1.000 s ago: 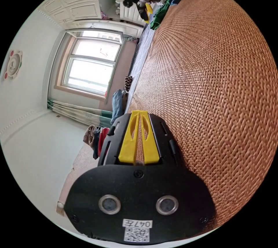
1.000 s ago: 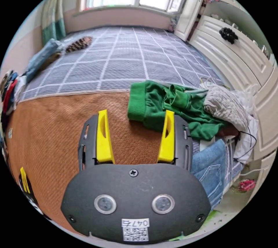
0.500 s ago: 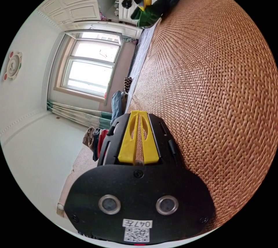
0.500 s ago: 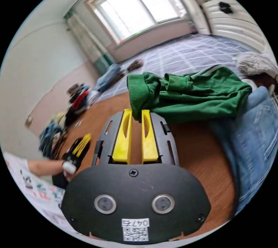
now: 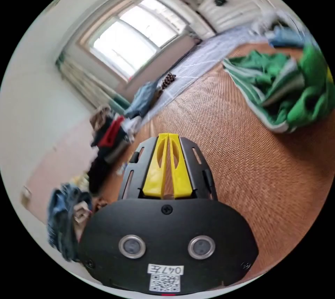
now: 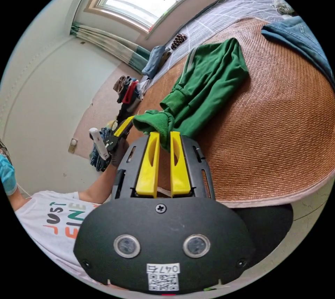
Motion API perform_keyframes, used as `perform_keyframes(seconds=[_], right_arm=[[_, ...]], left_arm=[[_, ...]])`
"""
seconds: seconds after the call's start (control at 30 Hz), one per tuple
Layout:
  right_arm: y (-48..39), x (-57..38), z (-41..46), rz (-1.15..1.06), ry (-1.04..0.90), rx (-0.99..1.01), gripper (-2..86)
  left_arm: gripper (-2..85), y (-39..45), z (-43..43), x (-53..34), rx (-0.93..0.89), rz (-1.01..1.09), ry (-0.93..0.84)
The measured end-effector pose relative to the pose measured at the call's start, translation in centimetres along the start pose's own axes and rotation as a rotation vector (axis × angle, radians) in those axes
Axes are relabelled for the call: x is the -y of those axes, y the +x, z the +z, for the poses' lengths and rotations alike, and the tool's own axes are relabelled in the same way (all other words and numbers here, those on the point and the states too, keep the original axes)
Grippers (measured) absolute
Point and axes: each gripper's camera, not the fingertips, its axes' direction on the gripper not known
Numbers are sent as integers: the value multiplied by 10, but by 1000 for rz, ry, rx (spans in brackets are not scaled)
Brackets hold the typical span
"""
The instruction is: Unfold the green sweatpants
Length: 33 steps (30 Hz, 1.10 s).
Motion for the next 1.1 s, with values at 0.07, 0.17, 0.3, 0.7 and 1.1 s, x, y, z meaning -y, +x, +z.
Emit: perform_keyframes(seconds=[0.07,0.17,0.3,0.7,1.1], right_arm=[[-13,-2,20,8,1,39,14],[-63,-3,81,-67,-88,77,40],[-173,-18,142,-374,-217,332,76],[-229,-3,115,-589,-184,-322,121],[-215,62,42,-568,-199,-342,9]], left_arm=[[-9,-54,11,-48,-177,-137,-44],[-8,-109,22,-139,-274,-237,-25],[-8,-154,57,-255,-214,-265,-27],[64,-204,297,-546,-674,-594,-74],[48,-72,503,-645,-863,-580,-210]])
